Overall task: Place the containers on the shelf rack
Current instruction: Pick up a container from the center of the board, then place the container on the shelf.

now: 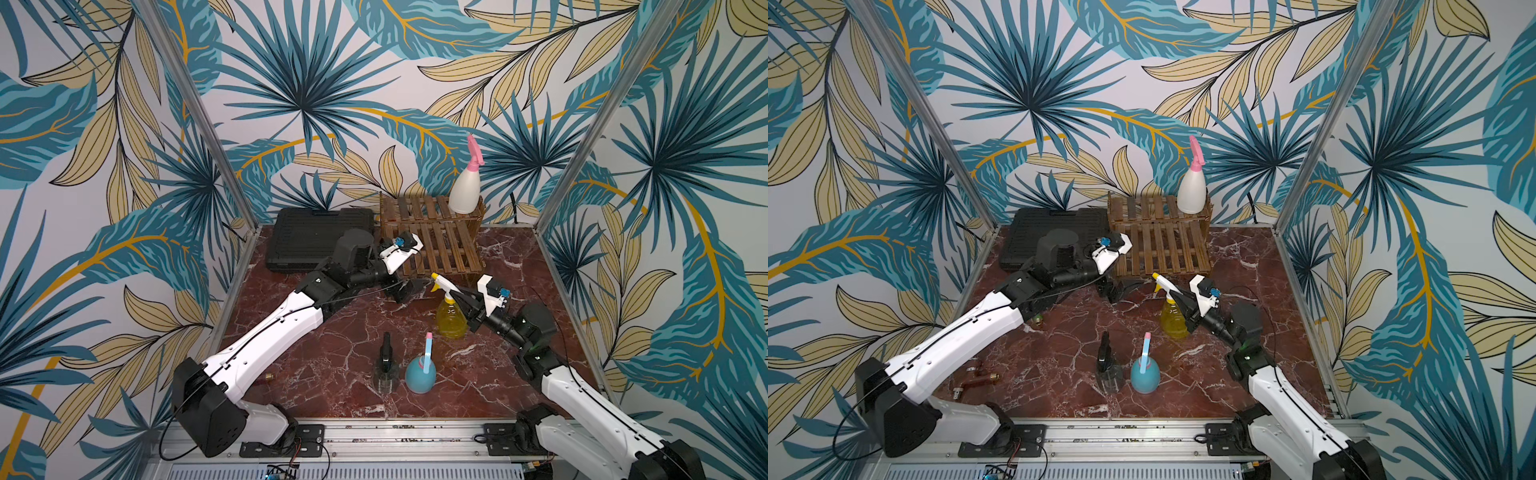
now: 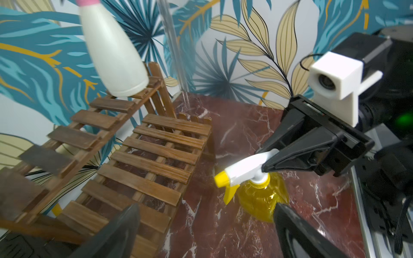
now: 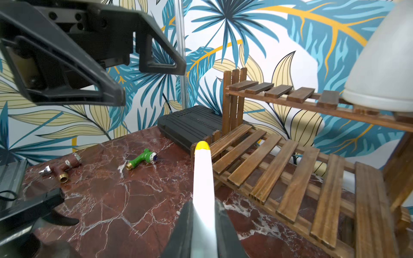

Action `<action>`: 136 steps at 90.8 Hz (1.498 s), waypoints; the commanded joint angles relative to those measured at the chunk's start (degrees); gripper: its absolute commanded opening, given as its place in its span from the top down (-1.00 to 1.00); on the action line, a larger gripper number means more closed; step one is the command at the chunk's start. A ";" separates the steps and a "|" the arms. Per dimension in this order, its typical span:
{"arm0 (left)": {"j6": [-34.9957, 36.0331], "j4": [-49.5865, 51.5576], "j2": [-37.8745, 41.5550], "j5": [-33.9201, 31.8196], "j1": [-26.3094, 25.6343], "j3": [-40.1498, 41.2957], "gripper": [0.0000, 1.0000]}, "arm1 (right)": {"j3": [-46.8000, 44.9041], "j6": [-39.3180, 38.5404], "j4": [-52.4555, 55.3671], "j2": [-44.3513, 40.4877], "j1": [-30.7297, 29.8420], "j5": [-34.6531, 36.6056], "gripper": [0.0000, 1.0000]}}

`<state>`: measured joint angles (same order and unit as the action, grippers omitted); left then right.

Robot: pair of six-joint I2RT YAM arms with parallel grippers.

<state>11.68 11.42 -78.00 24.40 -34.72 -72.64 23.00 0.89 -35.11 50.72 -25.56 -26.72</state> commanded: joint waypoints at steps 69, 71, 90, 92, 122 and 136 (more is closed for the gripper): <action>-3.66 -12.31 13.90 -3.45 5.61 19.55 -1.00 | 12.14 11.00 -6.14 -3.25 -0.27 11.73 1.00; -3.44 -12.28 13.98 -3.70 5.67 19.67 -1.00 | 12.68 11.01 -6.58 -2.88 -0.34 11.59 1.00; -3.59 -12.66 15.22 -4.52 7.09 20.90 -1.00 | 19.51 10.03 -8.11 1.41 -3.02 13.68 1.00; -3.64 -12.81 15.41 -4.71 7.29 21.01 -1.00 | 20.17 9.93 -8.30 1.86 -3.56 14.17 1.00; -2.50 -13.10 17.98 -7.20 8.05 22.57 -1.00 | 30.89 10.15 -13.38 13.58 -8.10 22.85 1.00; -1.40 -12.36 18.23 -7.74 8.31 22.64 -1.00 | 37.42 10.55 -14.16 20.57 -8.61 26.88 1.00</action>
<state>8.73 -0.23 -60.84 17.72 -26.85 -50.74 56.01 10.76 -45.65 67.88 -33.65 -4.60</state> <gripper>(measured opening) 0.999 0.193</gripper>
